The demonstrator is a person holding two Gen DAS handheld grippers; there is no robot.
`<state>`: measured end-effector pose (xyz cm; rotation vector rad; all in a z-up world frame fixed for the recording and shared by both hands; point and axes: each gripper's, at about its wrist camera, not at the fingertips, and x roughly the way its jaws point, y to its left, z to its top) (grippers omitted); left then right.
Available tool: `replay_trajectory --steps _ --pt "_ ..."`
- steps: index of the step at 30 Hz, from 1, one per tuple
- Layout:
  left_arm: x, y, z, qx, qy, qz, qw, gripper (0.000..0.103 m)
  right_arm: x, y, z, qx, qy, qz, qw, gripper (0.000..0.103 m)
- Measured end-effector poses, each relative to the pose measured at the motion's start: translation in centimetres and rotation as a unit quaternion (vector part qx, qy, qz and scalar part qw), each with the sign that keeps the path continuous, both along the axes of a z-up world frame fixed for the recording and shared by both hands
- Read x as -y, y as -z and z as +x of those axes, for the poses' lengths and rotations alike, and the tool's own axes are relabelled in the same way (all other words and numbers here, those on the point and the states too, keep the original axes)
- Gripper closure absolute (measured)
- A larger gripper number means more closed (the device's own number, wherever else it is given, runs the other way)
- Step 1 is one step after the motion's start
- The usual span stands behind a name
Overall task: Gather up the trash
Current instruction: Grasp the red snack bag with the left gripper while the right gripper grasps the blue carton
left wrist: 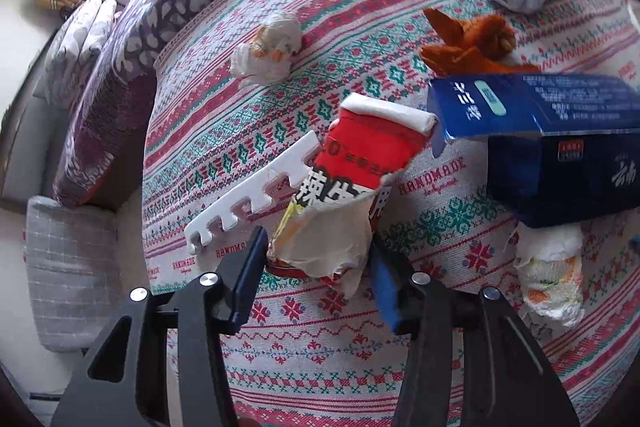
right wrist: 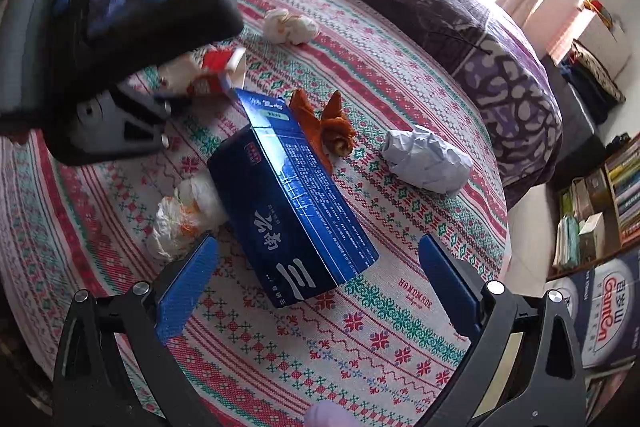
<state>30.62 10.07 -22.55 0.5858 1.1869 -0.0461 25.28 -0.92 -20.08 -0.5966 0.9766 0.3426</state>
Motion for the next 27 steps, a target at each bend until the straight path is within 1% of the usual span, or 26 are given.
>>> replay_trajectory --steps 2,5,6,7,8,9,10,11,12,13,15,18,21,24,27 --pt "-0.6 -0.7 0.1 -0.002 -0.017 -0.033 0.9993 0.057 -0.8 1.1 0.1 0.004 -0.009 -0.028 1.000 0.007" --pt "-1.2 -1.2 0.0 -0.003 -0.036 -0.060 0.9976 0.057 -1.5 1.9 0.5 0.007 -0.010 -0.044 0.999 0.007" --pt "-1.4 -1.5 0.0 -0.002 -0.043 -0.067 0.9968 0.057 -1.7 2.0 0.5 0.009 -0.009 -0.044 0.999 0.011" --pt "-1.5 -1.9 0.0 -0.001 -0.049 -0.077 0.9959 0.057 -1.7 2.1 0.6 0.007 -0.008 -0.044 0.999 0.016" --pt "-1.7 -2.4 0.0 0.002 -0.053 -0.090 0.9945 0.057 -1.7 2.3 0.9 -0.009 -0.004 -0.039 0.999 0.032" --pt "-1.9 -2.8 0.0 0.005 -0.057 -0.103 0.9930 0.057 -1.6 2.5 1.2 -0.021 0.006 -0.034 0.999 0.042" --pt "-1.9 -3.4 0.1 0.008 -0.062 -0.117 0.9912 0.057 -1.4 2.4 1.4 -0.013 0.018 -0.032 0.999 0.045" --pt "-2.1 -3.9 0.1 0.010 -0.070 -0.131 0.9889 0.057 -1.2 2.1 1.6 -0.011 0.026 -0.026 0.999 0.056" --pt "-2.3 -4.3 0.2 0.013 -0.079 -0.145 0.9862 0.057 -0.9 1.8 1.9 -0.012 0.037 -0.017 0.999 0.062" --pt "-2.5 -4.8 0.1 0.015 -0.088 -0.162 0.9827 0.057 -0.5 1.3 2.1 -0.011 0.049 0.001 0.999 0.063" --pt "-3.0 -5.8 0.1 0.020 -0.108 -0.202 0.9732 0.057 0.6 -0.1 2.7 -0.022 0.080 0.058 0.995 0.071" --pt "-3.1 -7.1 -0.4 0.034 -0.128 -0.246 0.9600 0.057 1.3 -1.7 2.9 -0.011 0.112 0.102 0.988 0.078" --pt "-3.2 -8.5 -0.8 0.063 -0.143 -0.262 0.9522 0.057 2.1 -3.8 2.7 0.012 0.140 0.148 0.979 0.082" --pt "-3.5 -9.9 -1.0 0.089 -0.162 -0.290 0.9391 0.057 2.6 -6.2 2.3 0.049 0.161 0.182 0.969 0.083" --pt "-3.7 -11.3 -1.3 0.114 -0.174 -0.305 0.9293 0.057 3.9 -7.9 2.2 0.083 0.173 0.212 0.958 0.085"
